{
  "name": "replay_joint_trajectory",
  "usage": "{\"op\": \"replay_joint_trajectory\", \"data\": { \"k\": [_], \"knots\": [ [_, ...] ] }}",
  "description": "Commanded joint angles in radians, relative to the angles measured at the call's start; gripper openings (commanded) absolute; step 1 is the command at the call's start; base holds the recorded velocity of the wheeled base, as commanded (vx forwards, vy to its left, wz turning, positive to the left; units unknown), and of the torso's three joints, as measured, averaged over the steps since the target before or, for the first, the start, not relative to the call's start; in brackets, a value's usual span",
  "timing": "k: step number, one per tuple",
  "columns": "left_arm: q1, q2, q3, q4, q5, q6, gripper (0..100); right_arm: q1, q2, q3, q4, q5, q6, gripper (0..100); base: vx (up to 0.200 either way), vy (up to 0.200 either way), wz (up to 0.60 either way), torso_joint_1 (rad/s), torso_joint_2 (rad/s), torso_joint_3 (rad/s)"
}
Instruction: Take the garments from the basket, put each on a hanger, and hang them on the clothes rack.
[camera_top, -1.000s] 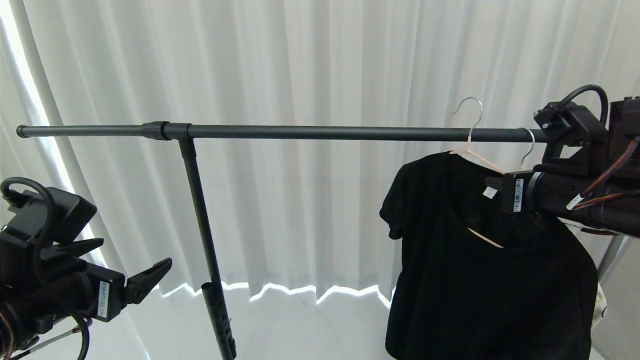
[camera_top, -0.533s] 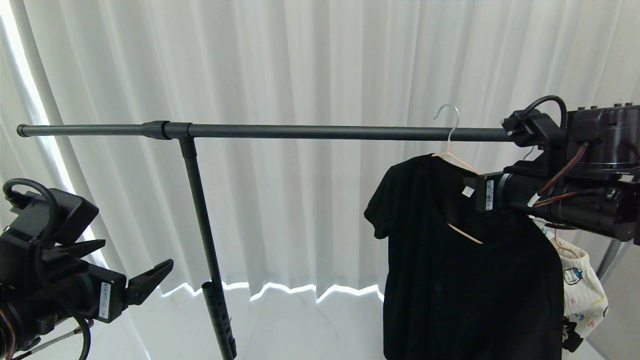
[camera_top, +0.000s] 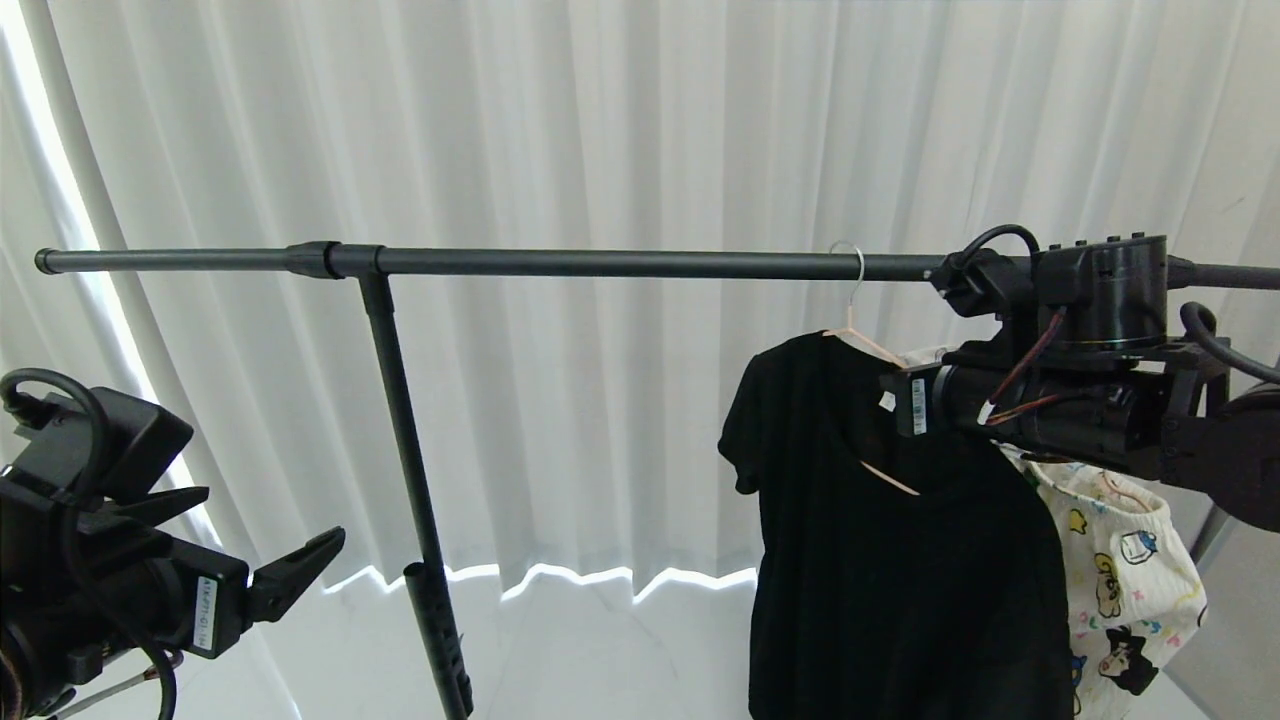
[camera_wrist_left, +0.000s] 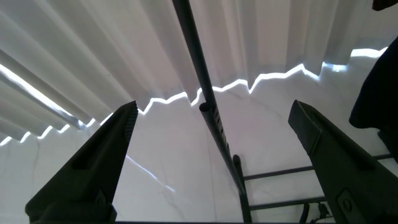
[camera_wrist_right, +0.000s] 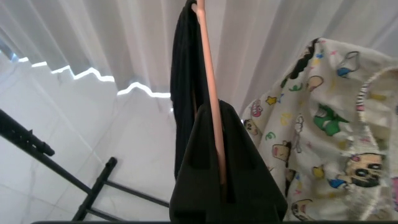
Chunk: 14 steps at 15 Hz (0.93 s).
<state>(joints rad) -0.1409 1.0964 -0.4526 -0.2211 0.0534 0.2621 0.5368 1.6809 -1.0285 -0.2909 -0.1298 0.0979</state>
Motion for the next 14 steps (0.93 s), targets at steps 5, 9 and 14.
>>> {"op": "replay_joint_trajectory", "data": {
  "k": [5, 9, 14],
  "knots": [
    [-0.026, -0.001, 0.003, 0.000, 0.000, 0.000, 100, 0.040, 0.010, 0.004, -0.001, -0.005, 0.000, 0, 0.000, 0.000, 0.00, 0.000, 0.00, 0.000],
    [-0.028, -0.015, 0.012, 0.000, 0.000, 0.000, 100, 0.040, 0.003, 0.005, 0.001, -0.005, 0.003, 0, 0.000, 0.000, 0.00, 0.000, 0.00, 0.000],
    [-0.028, -0.026, 0.028, 0.000, 0.000, 0.000, 100, 0.042, -0.010, 0.008, 0.001, -0.007, 0.000, 100, 0.000, 0.000, 0.00, 0.000, 0.00, 0.000]
  ]
}}
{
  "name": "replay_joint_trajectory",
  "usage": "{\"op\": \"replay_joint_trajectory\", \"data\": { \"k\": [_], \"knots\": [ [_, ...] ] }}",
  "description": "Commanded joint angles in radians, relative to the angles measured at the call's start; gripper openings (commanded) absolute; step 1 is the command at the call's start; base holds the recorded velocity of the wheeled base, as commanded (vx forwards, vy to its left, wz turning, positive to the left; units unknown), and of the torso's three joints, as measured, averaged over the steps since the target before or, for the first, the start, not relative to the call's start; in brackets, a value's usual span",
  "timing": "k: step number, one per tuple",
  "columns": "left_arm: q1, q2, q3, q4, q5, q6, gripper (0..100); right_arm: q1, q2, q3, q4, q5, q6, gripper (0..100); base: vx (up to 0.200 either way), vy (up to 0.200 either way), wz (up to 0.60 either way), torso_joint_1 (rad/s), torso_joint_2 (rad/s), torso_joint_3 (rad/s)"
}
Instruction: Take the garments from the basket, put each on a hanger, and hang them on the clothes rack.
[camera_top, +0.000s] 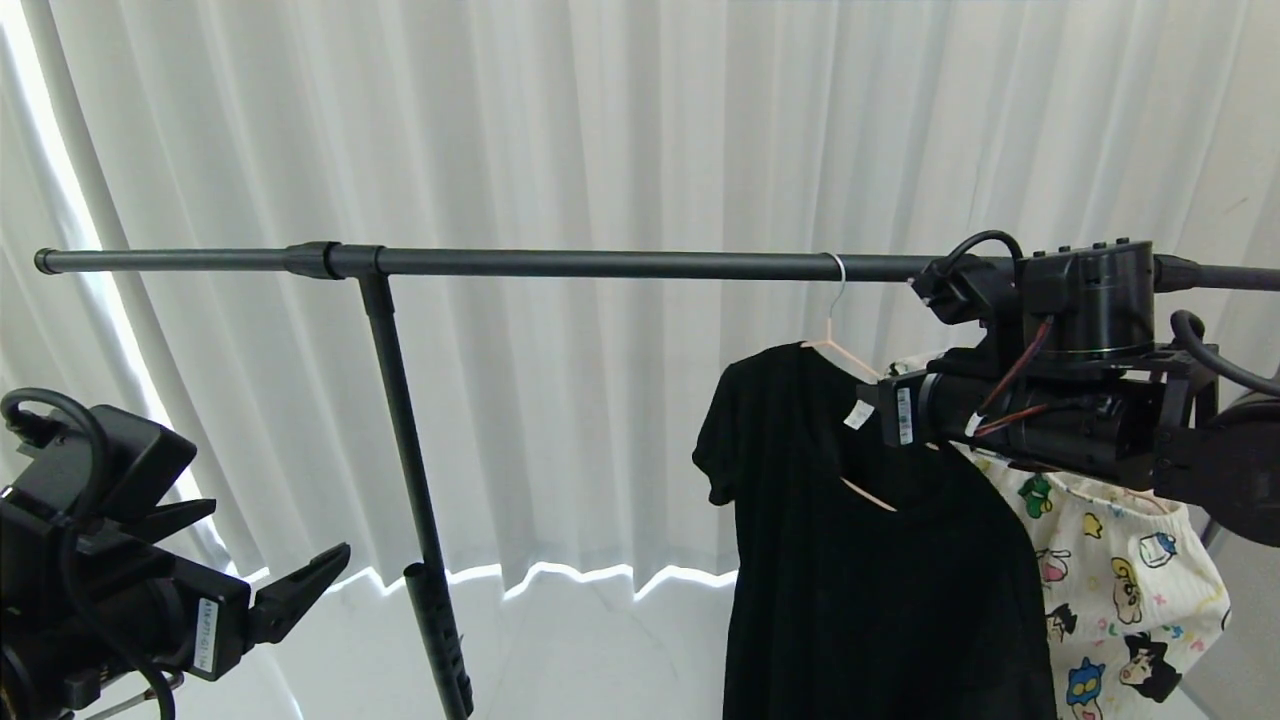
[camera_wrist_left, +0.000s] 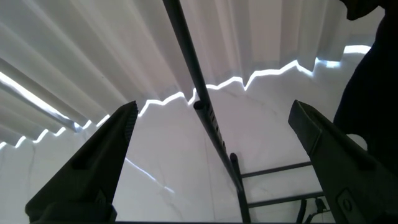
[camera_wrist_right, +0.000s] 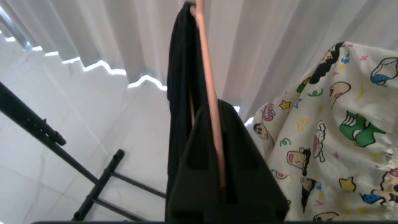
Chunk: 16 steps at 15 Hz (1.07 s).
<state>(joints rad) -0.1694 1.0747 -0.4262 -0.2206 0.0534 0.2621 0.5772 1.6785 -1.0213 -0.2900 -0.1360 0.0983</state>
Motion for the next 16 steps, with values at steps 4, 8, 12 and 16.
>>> {"op": "replay_joint_trajectory", "data": {
  "k": [4, 8, 12, 16],
  "knots": [
    [0.007, -0.007, 0.014, 0.000, 0.002, -0.004, 100, 0.046, -0.091, 0.017, 0.003, -0.001, -0.002, 100, 0.000, 0.000, 0.00, 0.000, 0.00, 0.000],
    [0.017, -0.013, 0.018, -0.002, 0.002, -0.004, 100, 0.009, -0.221, 0.033, 0.055, -0.076, -0.163, 100, 0.000, 0.000, 0.00, 0.000, 0.00, 0.000],
    [0.053, -0.024, 0.015, -0.002, 0.002, -0.004, 100, -0.131, -0.376, 0.033, 0.292, -0.241, -0.354, 100, 0.000, 0.000, 0.00, 0.000, 0.00, 0.000],
    [0.056, -0.022, 0.003, -0.002, 0.003, -0.003, 100, -0.318, -0.462, 0.135, 0.252, -0.254, -0.488, 100, -0.050, 0.000, 0.00, -0.001, 0.00, 0.002]
  ]
}}
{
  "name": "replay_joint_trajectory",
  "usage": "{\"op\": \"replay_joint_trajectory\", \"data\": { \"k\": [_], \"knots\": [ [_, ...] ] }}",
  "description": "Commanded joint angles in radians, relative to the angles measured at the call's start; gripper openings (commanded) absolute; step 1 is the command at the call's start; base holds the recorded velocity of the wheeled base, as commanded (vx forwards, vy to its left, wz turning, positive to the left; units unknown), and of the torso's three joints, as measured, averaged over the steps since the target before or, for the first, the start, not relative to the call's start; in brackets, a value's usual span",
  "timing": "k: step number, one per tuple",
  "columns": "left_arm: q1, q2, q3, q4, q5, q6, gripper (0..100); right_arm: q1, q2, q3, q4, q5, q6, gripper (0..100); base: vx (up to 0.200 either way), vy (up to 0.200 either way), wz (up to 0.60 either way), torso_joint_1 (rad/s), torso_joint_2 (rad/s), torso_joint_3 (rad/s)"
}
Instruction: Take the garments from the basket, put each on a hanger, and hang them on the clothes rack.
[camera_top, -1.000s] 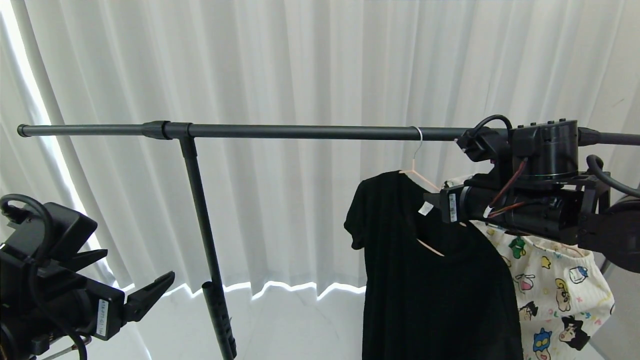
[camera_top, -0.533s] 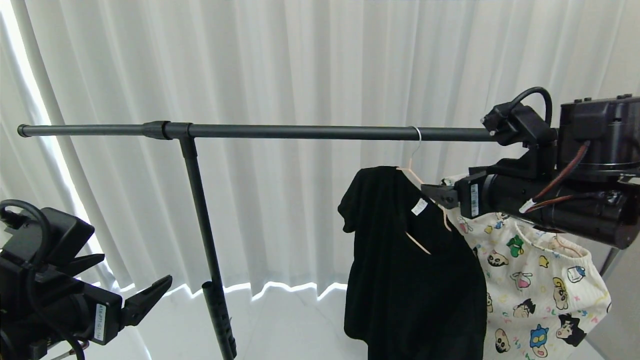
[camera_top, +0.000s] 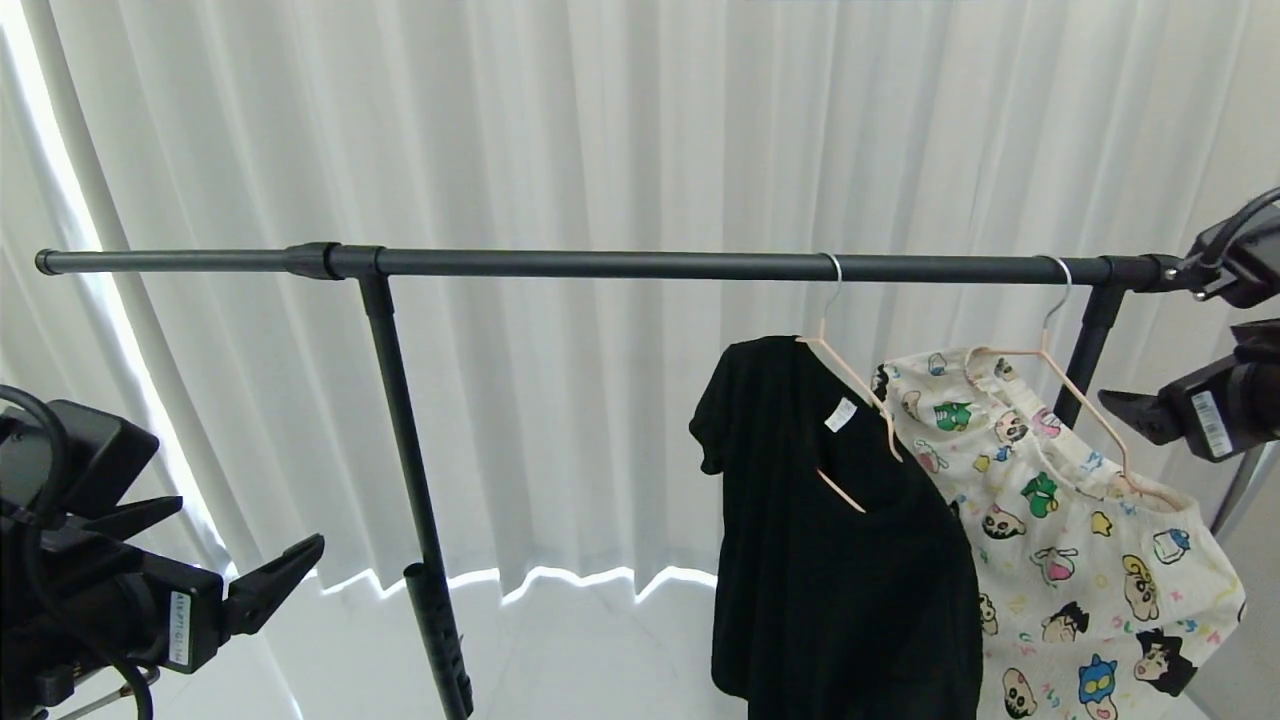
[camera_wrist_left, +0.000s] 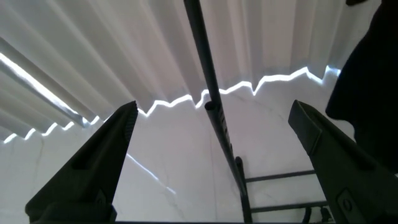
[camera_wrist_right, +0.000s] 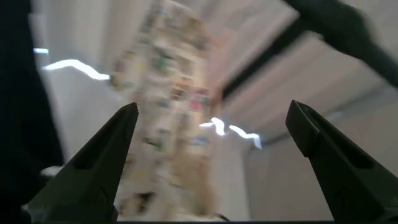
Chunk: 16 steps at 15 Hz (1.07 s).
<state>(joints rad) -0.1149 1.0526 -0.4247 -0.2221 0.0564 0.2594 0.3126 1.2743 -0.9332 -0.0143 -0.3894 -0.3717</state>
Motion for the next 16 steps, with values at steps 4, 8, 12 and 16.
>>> {"op": "replay_joint_trajectory", "data": {
  "k": [4, 8, 12, 16],
  "knots": [
    [0.001, -0.003, -0.002, 0.000, 0.002, 0.001, 100, -0.058, -0.061, 0.189, -0.248, -0.003, -0.038, 100, -0.200, 0.000, 0.00, 0.002, 0.01, 0.000],
    [0.003, -0.020, 0.011, 0.000, 0.003, 0.000, 100, -0.064, -0.062, 0.206, -0.253, -0.006, -0.039, 100, -0.200, 0.000, 0.00, -0.001, 0.00, 0.005],
    [0.003, -0.092, 0.080, 0.000, 0.002, -0.005, 100, -0.105, -0.090, 0.243, -0.254, -0.005, -0.041, 100, -0.050, 0.000, 0.00, 0.001, 0.00, 0.002],
    [0.044, -0.184, 0.182, 0.000, 0.003, -0.008, 100, -0.109, -0.133, 0.313, -0.254, -0.005, -0.041, 100, 0.000, 0.000, 0.00, 0.000, 0.00, 0.000]
  ]
}}
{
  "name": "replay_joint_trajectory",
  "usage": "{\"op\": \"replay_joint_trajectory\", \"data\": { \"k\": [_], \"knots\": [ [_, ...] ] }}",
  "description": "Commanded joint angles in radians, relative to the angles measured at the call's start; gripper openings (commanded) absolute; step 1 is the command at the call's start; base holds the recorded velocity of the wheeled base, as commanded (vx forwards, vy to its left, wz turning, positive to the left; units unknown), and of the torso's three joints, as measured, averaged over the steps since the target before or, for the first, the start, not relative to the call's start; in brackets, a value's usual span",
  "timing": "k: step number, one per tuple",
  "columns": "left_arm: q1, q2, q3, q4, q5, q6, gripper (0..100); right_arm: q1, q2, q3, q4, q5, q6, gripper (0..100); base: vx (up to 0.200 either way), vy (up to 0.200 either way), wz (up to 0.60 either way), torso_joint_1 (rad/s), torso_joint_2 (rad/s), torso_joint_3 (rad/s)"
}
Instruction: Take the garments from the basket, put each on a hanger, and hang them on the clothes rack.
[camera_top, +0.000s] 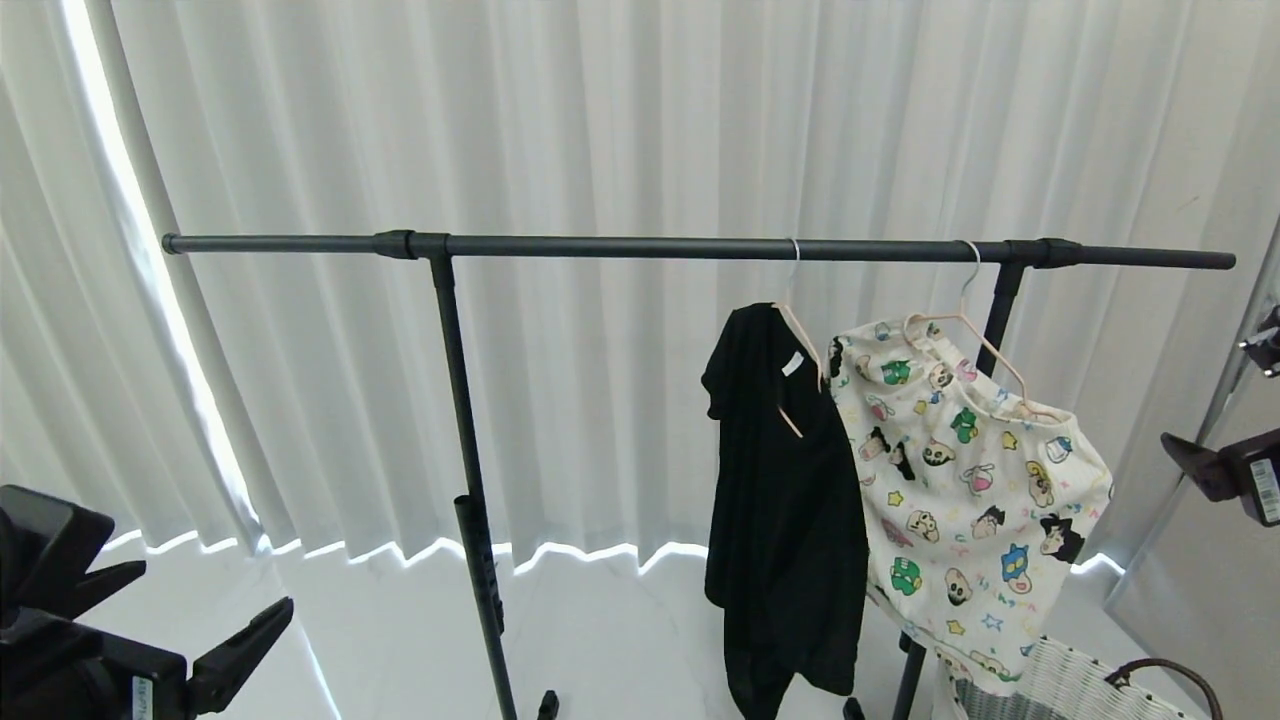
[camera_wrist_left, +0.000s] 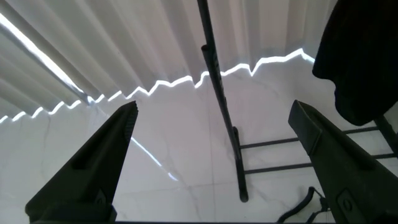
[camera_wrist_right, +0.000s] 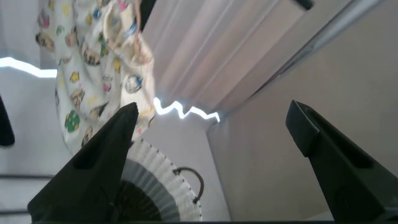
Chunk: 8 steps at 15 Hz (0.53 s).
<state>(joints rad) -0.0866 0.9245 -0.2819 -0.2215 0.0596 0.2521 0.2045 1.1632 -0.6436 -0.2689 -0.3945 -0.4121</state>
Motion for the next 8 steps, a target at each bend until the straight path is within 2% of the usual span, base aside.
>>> {"op": "replay_joint_trajectory", "data": {
  "k": [1, 4, 6, 8],
  "knots": [
    [0.031, -0.098, 0.073, 0.001, 0.000, 0.001, 100, 0.000, -0.036, 0.050, -0.001, -0.001, 0.003, 100, 0.000, 0.000, 0.00, -0.022, 0.06, 0.046],
    [0.074, -0.191, 0.148, 0.001, 0.000, 0.003, 100, -0.010, -0.066, 0.122, -0.003, -0.001, 0.007, 100, 0.000, 0.000, 0.00, -0.142, 0.35, 0.194],
    [0.123, -0.345, 0.270, 0.002, 0.000, 0.006, 100, -0.053, -0.100, 0.285, -0.093, -0.001, 0.036, 100, 0.000, 0.000, 0.00, -0.198, 0.46, 0.273],
    [0.137, -0.489, 0.282, 0.097, 0.000, 0.004, 100, -0.100, -0.145, 0.404, -0.138, -0.001, 0.041, 100, 0.000, 0.000, 0.00, -0.198, 0.48, 0.283]
  ]
}}
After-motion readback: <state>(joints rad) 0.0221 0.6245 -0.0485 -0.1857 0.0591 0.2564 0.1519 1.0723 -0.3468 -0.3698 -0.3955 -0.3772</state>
